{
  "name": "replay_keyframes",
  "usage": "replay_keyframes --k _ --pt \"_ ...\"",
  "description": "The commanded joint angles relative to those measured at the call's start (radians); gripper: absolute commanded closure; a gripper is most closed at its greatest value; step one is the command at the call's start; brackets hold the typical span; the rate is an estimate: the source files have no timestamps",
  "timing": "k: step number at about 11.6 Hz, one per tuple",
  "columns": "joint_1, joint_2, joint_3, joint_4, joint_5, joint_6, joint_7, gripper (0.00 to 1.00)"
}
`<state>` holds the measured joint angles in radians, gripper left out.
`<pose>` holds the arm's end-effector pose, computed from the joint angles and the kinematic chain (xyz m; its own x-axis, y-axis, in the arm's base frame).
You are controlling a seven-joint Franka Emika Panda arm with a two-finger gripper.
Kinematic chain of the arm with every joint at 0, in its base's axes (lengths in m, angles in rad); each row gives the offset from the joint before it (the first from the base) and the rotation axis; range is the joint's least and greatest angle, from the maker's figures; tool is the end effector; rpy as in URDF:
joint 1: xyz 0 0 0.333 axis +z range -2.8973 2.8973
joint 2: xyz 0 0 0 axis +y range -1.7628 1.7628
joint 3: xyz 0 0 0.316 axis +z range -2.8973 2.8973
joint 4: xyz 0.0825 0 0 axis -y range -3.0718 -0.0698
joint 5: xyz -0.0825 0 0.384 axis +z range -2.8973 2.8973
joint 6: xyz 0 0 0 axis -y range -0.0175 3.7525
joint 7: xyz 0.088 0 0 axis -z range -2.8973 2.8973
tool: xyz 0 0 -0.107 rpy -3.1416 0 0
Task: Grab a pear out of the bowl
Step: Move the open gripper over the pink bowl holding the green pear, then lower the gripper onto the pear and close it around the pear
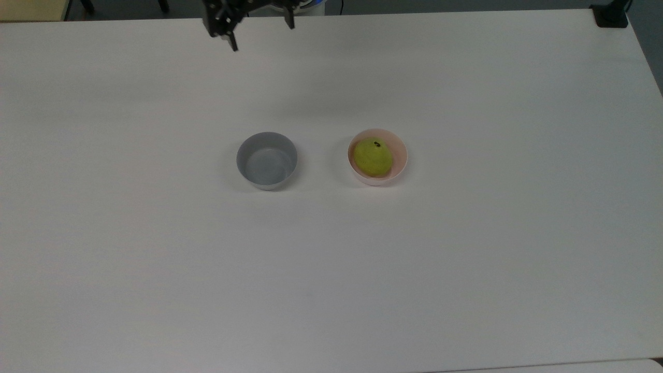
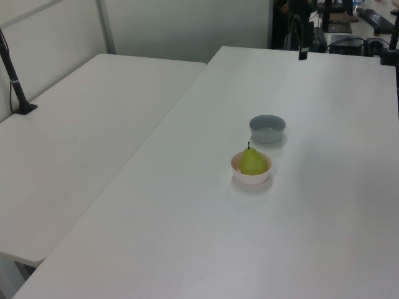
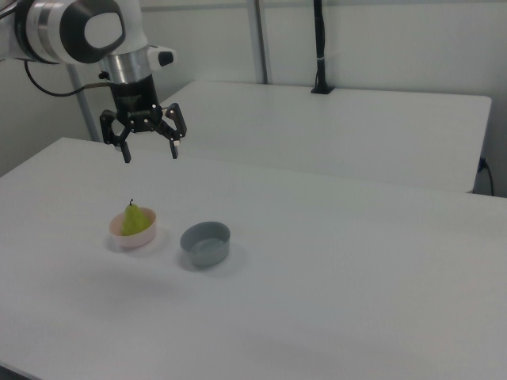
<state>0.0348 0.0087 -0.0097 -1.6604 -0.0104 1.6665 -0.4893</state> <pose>0.5631 0.0131 0.5855 0.8701 0.4929 -0.0072 0.4929 -0.8700 0.0080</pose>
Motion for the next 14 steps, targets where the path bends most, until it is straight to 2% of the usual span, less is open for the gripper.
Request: replay_keyframes --k 1,3,4,7,10,14 --pt "0.014 0.052 0.107 -0.007 -0.017 0.054 0.132 0.00" --pt "0.045 0.104 0.142 -0.010 -0.020 0.102 0.364 0.00" --pt "0.068 0.131 0.142 -0.010 -0.020 0.136 0.405 0.00" --pt "0.115 0.206 0.142 -0.018 -0.019 0.240 0.449 0.00" --pt "0.140 0.252 0.142 -0.080 -0.020 0.378 0.483 0.00" --pt "0.151 0.304 0.142 -0.095 -0.022 0.410 0.483 0.00"
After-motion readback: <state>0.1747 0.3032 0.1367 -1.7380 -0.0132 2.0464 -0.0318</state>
